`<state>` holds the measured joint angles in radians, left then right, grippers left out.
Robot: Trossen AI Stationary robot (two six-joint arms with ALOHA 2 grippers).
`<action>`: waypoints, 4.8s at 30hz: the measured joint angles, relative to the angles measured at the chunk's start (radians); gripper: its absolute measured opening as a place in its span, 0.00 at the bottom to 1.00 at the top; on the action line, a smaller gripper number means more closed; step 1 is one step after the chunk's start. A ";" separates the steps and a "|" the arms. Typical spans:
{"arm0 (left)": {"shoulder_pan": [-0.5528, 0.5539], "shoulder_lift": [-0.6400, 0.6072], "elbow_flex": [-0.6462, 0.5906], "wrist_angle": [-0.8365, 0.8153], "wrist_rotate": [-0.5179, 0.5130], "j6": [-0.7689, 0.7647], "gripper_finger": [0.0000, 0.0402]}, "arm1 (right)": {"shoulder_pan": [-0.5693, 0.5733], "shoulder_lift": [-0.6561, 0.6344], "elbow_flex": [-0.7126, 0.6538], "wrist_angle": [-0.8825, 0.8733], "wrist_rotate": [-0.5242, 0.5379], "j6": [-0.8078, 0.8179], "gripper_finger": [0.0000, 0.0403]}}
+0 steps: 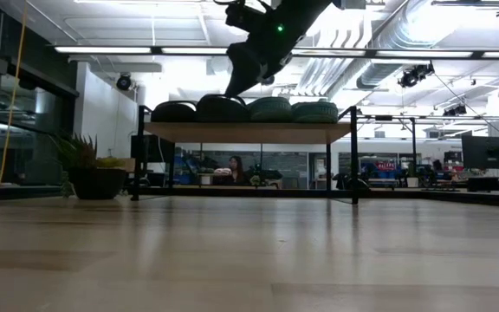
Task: Pick and place slides into the shelf
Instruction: Put the black slide on the shelf, then return to Home Position
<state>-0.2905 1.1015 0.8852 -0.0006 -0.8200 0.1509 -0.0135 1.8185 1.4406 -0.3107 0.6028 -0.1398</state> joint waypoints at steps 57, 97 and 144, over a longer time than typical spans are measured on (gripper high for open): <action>0.000 0.000 0.000 0.001 0.000 0.000 0.46 | -0.008 0.081 0.000 0.064 0.015 -0.018 0.70; 0.000 0.000 0.000 0.001 0.000 0.000 0.46 | 0.021 0.081 0.000 0.156 0.149 -0.105 0.70; -0.093 -0.149 0.000 -0.243 0.008 -0.077 0.46 | 0.054 -0.067 0.000 -0.124 -0.479 0.089 0.70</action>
<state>-0.3837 0.9521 0.8852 -0.2440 -0.8116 0.0742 0.0401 1.7515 1.4406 -0.4348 0.1241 -0.0511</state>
